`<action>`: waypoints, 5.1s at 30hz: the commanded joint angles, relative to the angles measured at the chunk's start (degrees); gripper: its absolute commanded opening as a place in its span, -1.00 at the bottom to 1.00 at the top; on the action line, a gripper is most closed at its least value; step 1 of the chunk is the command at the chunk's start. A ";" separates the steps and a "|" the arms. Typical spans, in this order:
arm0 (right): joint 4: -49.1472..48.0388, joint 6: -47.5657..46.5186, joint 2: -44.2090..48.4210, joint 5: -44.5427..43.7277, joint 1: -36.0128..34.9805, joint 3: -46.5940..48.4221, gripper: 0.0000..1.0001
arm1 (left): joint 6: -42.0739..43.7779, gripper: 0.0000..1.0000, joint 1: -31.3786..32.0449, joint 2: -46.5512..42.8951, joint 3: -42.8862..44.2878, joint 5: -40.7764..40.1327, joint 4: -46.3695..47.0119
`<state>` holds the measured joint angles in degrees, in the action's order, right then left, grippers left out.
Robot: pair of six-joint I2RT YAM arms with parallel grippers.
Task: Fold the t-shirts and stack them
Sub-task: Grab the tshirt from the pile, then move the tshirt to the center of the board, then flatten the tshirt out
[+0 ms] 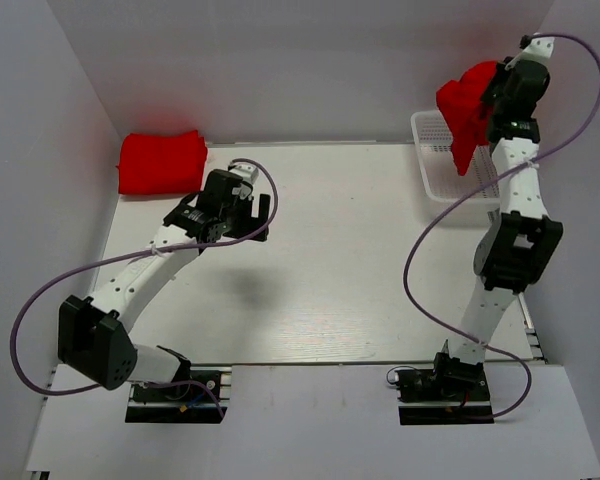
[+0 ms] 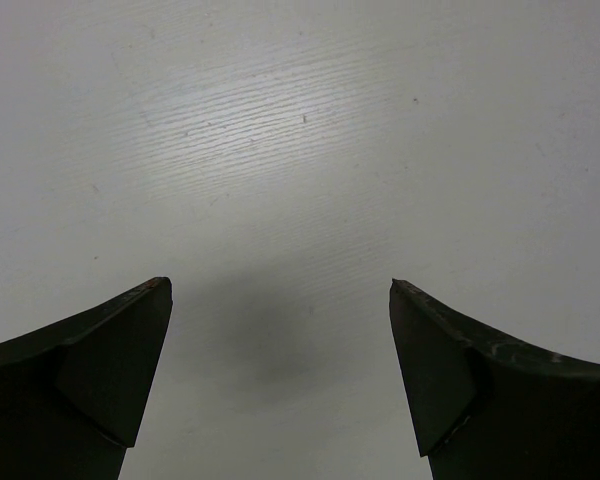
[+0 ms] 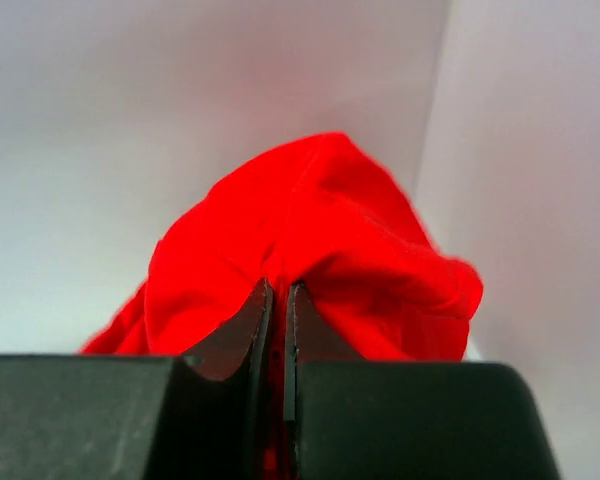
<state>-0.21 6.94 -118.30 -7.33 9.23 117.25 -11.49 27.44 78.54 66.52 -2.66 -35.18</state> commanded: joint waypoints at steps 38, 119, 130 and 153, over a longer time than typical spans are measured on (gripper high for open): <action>7.31 6.60 37.60 17.90 -35.87 -57.57 0.81 | -15.41 1.00 -0.37 -24.14 -6.93 -7.37 -14.49; 8.74 8.53 21.09 9.88 -34.46 -66.01 -0.20 | -1.96 -1.00 9.30 -6.56 -31.37 14.70 39.13; 6.89 7.83 36.20 -11.59 -34.55 -61.98 -1.00 | -3.02 -1.00 8.77 -12.71 -21.88 2.61 27.38; 7.24 -14.41 64.60 -35.38 -27.60 -40.62 -1.00 | 9.38 -1.00 8.24 -33.10 7.74 -25.65 15.05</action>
<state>9.10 -3.55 -56.69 -39.59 -18.74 72.44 -5.93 36.07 48.53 71.53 -30.26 -23.29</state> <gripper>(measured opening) 0.026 0.011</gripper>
